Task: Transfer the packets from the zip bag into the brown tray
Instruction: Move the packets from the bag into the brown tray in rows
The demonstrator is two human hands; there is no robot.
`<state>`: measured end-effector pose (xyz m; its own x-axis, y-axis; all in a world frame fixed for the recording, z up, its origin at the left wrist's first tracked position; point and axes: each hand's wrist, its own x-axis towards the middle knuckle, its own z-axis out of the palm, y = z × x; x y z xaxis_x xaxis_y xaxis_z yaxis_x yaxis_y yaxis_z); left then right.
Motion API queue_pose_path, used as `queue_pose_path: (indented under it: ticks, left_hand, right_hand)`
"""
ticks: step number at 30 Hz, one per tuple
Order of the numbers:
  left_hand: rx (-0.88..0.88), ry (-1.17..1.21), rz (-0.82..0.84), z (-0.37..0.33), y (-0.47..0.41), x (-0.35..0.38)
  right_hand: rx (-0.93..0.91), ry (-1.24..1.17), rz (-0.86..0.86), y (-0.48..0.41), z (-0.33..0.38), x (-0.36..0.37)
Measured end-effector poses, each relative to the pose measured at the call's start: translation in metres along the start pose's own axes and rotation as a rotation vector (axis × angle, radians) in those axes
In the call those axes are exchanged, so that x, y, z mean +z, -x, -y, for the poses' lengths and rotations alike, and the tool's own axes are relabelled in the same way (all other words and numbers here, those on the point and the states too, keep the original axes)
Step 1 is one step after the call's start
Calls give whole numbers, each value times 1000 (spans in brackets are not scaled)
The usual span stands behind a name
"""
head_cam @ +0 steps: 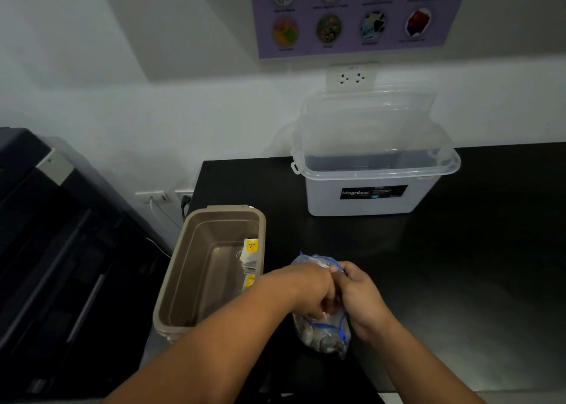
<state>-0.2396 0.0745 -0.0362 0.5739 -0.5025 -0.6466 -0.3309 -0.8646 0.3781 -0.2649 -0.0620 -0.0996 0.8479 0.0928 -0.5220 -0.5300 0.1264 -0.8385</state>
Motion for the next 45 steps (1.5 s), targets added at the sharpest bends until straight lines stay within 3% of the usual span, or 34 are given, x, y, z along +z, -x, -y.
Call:
queue_pose_path:
  ticks: [5,12,15,20,27,31,34,37,42,45]
  left_hand:
    - [-85,-68,-100,-5,-3,-7]
    - [-187,83,-323,9,0,-21]
    - [-170,81,-316,8,4,-26]
    - [-103,179,-461,14,11,-24]
    - [-151,-35,-203,13,8,-38]
    - [-85,-280,-338,16,9,-39]
    - [-67,-215,-472,24,8,-40]
    - [-64,43,-497,31,8,-43]
    - [-121,1,-229,27,1,-51]
    - [-125,-63,-169,24,-2,-49]
  right_hand:
    - [-6,-5,2,2,3,-1]
    - [5,-34,-47,0,4,-4]
    - [14,-43,-53,1,5,-1]
    - [11,-102,-70,2,8,5]
    - [21,-135,-123,5,12,15]
    - [23,-136,-154,8,13,17]
    - [32,-114,-175,10,13,19]
    - [42,-92,-206,9,13,22]
    - [36,-131,-226,6,12,27]
    - [29,-132,-242,8,12,31]
